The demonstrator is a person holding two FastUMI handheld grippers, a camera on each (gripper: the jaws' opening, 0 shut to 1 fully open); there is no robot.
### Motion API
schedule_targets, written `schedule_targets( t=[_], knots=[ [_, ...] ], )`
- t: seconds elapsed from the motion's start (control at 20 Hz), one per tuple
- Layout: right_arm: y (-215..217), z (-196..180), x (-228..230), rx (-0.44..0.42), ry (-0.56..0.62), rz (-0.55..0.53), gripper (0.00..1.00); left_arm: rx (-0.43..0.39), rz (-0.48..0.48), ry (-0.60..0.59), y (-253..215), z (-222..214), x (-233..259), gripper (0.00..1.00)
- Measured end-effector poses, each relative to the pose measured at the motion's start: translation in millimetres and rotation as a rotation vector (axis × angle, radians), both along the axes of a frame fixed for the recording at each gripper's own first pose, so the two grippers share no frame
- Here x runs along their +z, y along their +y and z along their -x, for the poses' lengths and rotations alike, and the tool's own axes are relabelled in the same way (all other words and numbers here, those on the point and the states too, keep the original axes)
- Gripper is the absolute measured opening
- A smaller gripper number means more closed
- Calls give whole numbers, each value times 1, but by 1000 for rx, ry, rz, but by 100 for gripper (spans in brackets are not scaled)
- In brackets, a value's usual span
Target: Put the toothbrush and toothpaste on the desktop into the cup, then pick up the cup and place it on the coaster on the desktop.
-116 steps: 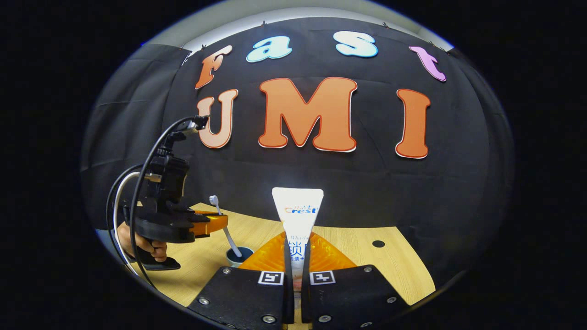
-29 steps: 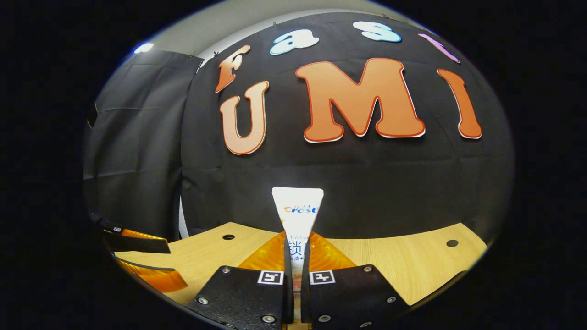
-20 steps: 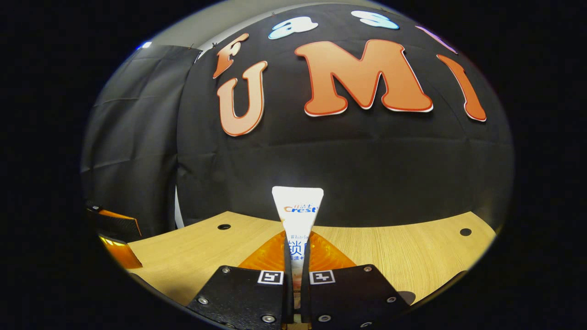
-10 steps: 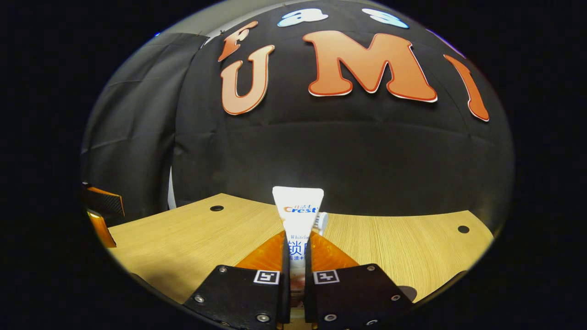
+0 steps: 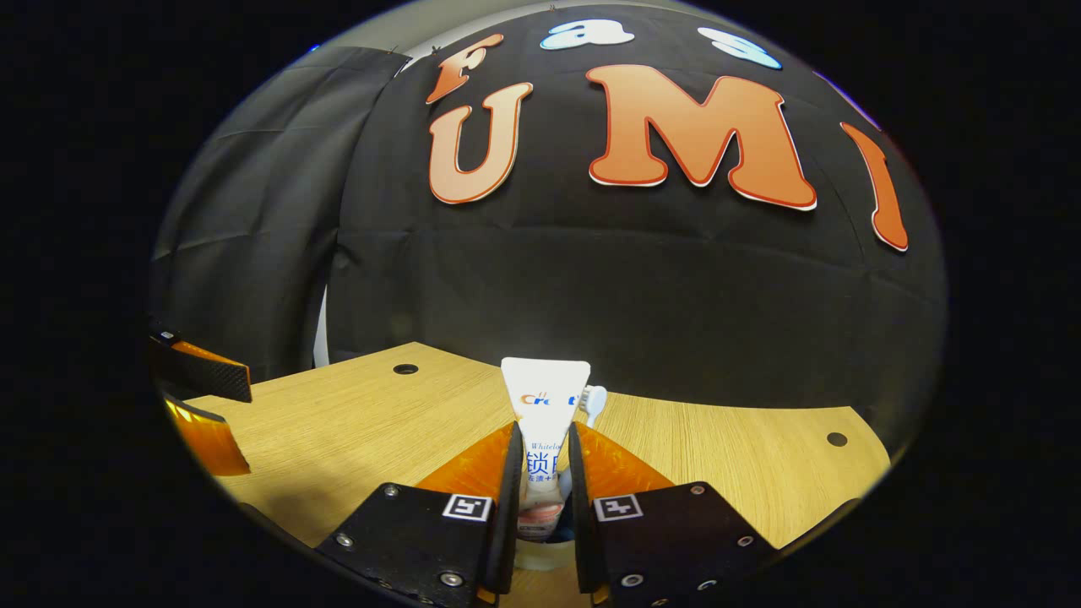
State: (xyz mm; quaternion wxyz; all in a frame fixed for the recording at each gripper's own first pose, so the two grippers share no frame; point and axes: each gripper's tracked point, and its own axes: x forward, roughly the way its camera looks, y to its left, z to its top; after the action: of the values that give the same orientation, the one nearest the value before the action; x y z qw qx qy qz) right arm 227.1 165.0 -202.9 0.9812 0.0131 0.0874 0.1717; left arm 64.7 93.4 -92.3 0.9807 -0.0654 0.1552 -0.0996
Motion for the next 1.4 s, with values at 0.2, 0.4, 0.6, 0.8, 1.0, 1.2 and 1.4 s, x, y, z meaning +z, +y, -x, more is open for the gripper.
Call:
schedule_targets(
  t=[0.2, 0.4, 0.6, 0.8, 1.0, 1.2, 1.4],
  knots=[
    [-13, 7, 33, -15, -67, -22, 36, -21, 14, 33, -14, -3, -5, 98],
    [-27, 22, 61, -13, -97, -40, 52, -34, 23, 70, -31, -11, -10, 98],
    [-53, 35, 83, -34, -108, -52, 80, -58, 17, 113, -55, -20, -18, 98],
    [-89, 42, 108, -92, -118, -75, 89, -82, -10, 188, -76, -32, -30, 98],
    [-119, 54, 125, -130, -119, -72, 90, -76, -89, 304, -92, -43, -54, 98],
    [-145, 72, 143, -144, -133, -58, 92, -56, -132, 407, -104, -51, -71, 98],
    [-163, 92, 158, -140, -144, -45, 92, -41, -114, 538, -119, -51, -89, 98]
  ],
)
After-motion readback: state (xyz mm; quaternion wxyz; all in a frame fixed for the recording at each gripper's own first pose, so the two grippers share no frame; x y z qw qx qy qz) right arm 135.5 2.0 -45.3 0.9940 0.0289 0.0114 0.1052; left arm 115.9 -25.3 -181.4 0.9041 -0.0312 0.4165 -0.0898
